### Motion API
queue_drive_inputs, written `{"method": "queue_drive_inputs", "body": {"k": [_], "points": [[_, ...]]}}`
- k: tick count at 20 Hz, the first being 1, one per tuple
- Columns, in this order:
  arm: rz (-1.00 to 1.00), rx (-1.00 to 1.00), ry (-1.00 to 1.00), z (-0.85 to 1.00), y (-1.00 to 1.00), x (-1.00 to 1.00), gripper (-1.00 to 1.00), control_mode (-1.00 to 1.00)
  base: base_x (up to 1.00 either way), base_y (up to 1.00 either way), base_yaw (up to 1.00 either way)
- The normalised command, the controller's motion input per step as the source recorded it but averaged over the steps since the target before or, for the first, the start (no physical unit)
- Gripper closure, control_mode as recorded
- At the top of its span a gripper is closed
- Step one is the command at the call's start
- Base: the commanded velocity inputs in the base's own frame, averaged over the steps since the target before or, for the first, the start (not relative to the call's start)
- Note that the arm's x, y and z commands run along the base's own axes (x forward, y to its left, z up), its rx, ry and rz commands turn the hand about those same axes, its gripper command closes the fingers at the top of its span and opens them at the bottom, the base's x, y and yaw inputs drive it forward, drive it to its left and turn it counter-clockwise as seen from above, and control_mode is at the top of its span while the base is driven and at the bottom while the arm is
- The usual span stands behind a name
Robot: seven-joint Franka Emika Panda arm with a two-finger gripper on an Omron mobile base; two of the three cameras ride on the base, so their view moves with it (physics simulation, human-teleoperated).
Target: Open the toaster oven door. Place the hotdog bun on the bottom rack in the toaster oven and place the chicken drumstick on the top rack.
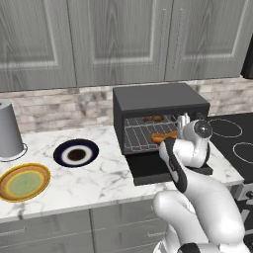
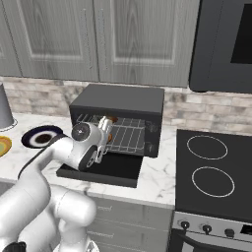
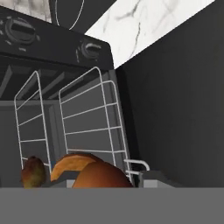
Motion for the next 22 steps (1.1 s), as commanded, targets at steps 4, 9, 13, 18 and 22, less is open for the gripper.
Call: {"method": "queue_drive_inputs", "body": {"k": [4,9,13,18,22], "points": [[-0.14,0.0,-0.16,-0.44,-0.01,0.18,1.0,-1.0,0.0,0.0,0.0],[-0.12,0.0,-0.15,-0.52,0.0,0.19,1.0,-1.0,0.0,0.0,0.0],[-0.06,0.0,-0.14,-0.71,0.0,0.01,1.0,-1.0,0.0,0.0,0.0],[0.0,0.0,-0.08,-0.67,0.0,-0.03,1.0,-1.0,0.0,0.0,0.0],[0.0,-0.06,-0.05,-0.61,0.01,0.0,1.0,-1.0,0.0,0.0,0.0]]}}
